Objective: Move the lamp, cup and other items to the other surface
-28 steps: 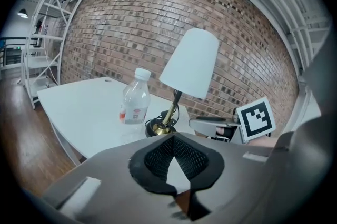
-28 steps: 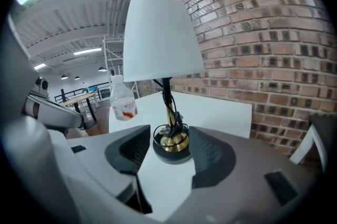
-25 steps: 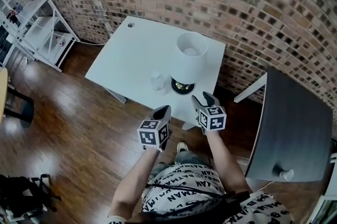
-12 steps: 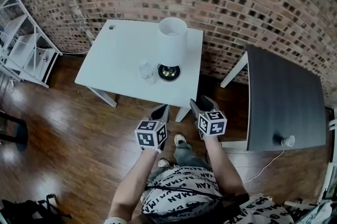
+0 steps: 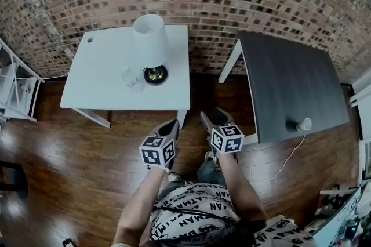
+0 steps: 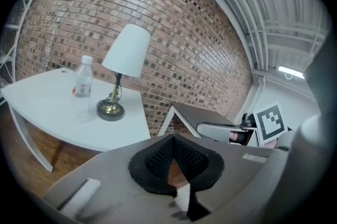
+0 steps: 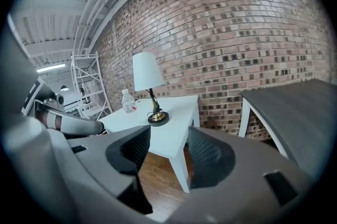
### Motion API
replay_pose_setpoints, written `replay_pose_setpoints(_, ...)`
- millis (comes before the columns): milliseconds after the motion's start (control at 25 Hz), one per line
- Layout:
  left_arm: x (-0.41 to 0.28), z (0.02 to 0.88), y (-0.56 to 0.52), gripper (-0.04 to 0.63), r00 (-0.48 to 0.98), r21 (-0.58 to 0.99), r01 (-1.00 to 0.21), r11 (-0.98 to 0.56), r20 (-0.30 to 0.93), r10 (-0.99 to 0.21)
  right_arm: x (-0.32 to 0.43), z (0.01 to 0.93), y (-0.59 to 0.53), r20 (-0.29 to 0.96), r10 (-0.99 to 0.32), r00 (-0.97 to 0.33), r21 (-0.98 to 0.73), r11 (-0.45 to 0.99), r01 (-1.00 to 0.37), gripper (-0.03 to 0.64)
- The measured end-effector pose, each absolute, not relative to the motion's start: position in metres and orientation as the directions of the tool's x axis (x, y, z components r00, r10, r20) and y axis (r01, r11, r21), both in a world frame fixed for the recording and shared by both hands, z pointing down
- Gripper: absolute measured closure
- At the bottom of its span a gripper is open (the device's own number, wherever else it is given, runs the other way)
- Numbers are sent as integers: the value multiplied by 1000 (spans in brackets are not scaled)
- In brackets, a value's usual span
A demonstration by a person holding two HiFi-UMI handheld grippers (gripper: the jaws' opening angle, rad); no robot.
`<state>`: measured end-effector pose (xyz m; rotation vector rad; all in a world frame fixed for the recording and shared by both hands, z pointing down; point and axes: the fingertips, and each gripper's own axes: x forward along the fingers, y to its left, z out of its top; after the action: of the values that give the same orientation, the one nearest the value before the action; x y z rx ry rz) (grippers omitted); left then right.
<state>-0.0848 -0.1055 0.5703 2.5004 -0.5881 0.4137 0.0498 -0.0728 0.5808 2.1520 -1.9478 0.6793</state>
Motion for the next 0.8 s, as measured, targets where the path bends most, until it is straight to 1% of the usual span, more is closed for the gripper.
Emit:
replay_pose_setpoints(80,-73,566,-99,595,869,424,-452,-785,407,-281,59,575,-67,404,-911,82,-217,-183,-959,376)
replay_pose_setpoints(120,-63,562,-97,595,878,414,-427,-804,403,-259,69,572,-63,392,-913,108,-231,-211,-950,340)
replay_pose_setpoints(160,-46,557,-94,595,888,404,-399,-823,393,-237,83,571,-57,385,-913,136,-239,-241,-941,283)
replay_pose_setpoints(240,-2,555,-77,595,911,398,-338,-853,367,-190,125,570,-32,382,-901,205,-226,-306,-925,260)
replay_pose_setpoints(280,23,556,-64,595,921,401,-306,-864,356,-161,148,569,-15,382,-892,242,-214,-340,-916,212)
replay_pose_setpoints(360,71,558,-32,595,935,399,-235,-886,343,-94,191,568,24,381,-869,316,-189,-407,-894,164)
replay_pose_setpoints(520,152,552,25,595,942,371,-94,-924,333,37,265,564,96,372,-803,466,-138,-544,-827,163)
replay_pose_setpoints(800,256,559,111,595,916,360,74,-930,345,206,365,572,208,387,-666,638,-110,-720,-685,169)
